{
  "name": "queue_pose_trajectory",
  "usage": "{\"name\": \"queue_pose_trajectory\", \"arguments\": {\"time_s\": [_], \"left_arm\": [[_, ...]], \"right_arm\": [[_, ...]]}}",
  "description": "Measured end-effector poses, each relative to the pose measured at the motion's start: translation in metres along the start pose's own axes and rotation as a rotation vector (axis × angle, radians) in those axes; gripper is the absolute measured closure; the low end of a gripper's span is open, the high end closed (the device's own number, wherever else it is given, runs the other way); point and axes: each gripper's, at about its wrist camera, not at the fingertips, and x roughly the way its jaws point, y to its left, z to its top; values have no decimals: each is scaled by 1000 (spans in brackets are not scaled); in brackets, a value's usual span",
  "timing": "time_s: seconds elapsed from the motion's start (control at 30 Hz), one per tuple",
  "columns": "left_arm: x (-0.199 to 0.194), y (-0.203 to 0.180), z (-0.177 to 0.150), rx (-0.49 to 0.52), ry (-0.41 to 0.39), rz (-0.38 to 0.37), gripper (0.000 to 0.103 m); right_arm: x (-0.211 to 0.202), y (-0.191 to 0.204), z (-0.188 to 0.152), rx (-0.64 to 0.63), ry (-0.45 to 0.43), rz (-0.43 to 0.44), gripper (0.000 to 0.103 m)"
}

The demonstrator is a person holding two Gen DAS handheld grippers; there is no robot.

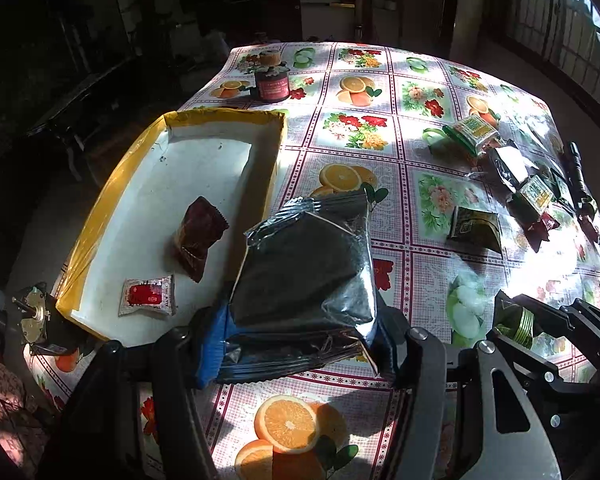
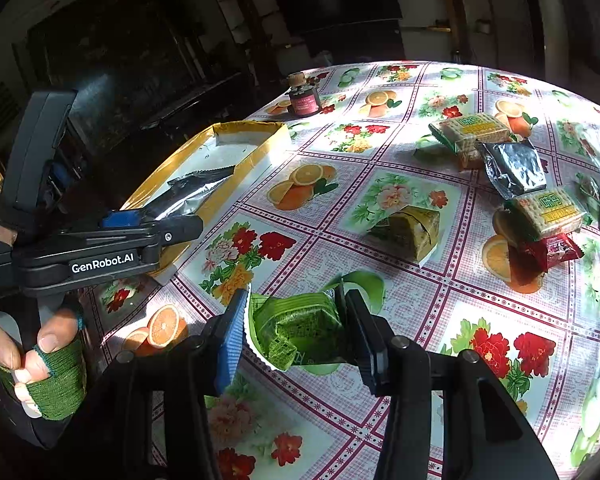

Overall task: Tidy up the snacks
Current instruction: 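Carry the silver bag with the left tool while the right tool carries the green snack to the tray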

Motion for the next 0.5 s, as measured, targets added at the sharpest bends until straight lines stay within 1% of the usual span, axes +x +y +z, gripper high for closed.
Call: {"name": "queue_pose_trajectory", "arguments": {"time_s": [0.27,0.5], "left_arm": [[-9,19,1,-28,-30,30,41],[-10,39,2,-61,-35,48,41]], "right_arm": [[6,18,8,-35,-3,21,55],[16,33,18,-65,1,43,55]]}}
